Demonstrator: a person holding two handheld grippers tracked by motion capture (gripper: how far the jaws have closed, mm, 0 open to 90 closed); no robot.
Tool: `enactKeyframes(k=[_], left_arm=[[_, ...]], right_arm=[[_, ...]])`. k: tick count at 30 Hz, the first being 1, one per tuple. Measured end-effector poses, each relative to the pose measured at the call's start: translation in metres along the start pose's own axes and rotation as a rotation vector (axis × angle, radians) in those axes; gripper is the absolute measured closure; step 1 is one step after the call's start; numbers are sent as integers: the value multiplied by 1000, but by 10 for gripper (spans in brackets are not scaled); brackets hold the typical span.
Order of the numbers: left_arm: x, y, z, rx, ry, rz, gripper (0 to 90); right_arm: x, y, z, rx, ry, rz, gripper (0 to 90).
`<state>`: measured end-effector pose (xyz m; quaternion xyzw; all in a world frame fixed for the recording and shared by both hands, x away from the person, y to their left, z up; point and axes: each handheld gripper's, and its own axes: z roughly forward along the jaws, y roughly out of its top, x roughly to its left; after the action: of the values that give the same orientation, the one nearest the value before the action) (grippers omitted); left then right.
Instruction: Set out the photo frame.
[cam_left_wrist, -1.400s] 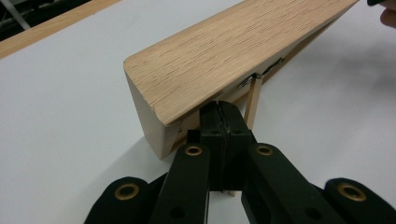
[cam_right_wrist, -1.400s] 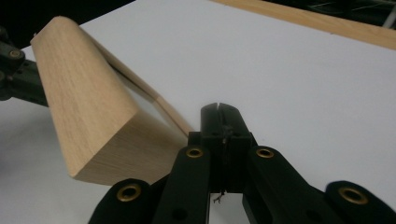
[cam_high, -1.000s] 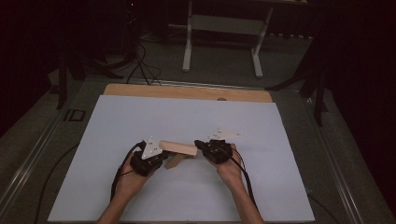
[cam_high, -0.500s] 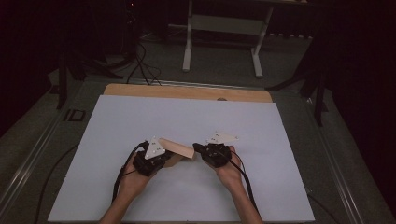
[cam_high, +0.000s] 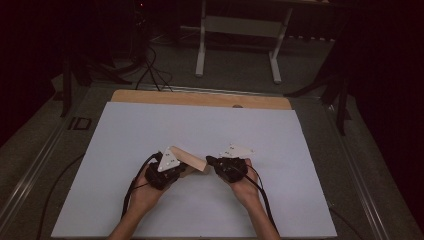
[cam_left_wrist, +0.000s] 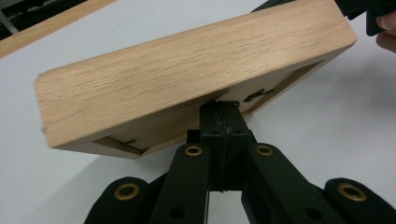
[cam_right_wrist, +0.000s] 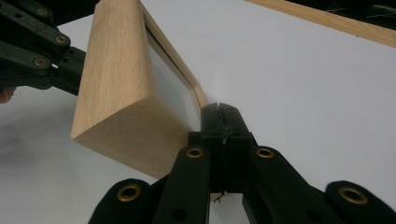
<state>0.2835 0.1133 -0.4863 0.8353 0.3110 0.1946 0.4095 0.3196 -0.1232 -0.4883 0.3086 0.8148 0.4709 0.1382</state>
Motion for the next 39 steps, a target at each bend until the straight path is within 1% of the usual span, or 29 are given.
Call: enactKeyframes(k=[3, 7, 16, 18, 25, 30, 36, 39], left_arm=[[-1, 0, 2, 3, -5, 5, 897], [-2, 0, 5, 9, -7, 1, 897], [-2, -1, 7, 17, -10, 5, 897], [-4, -1, 8, 21, -12, 10, 897], [-8, 0, 9, 26, -19, 24, 897], [-7, 0, 9, 26, -15, 17, 897], [-3, -1, 8, 27, -9, 6, 897], [-2, -2, 9, 25, -13, -1, 897]], right_arm=[[1, -1, -1, 0, 2, -2, 898], [4, -2, -2, 1, 6, -12, 898], [9, -3, -5, 9, 15, -34, 898], [11, -3, -5, 8, 15, -42, 898], [13, -4, -7, 10, 18, -45, 899], [14, -4, -7, 11, 26, -49, 899], [20, -3, -5, 15, 38, -62, 899], [21, -3, -4, 15, 39, -67, 899]])
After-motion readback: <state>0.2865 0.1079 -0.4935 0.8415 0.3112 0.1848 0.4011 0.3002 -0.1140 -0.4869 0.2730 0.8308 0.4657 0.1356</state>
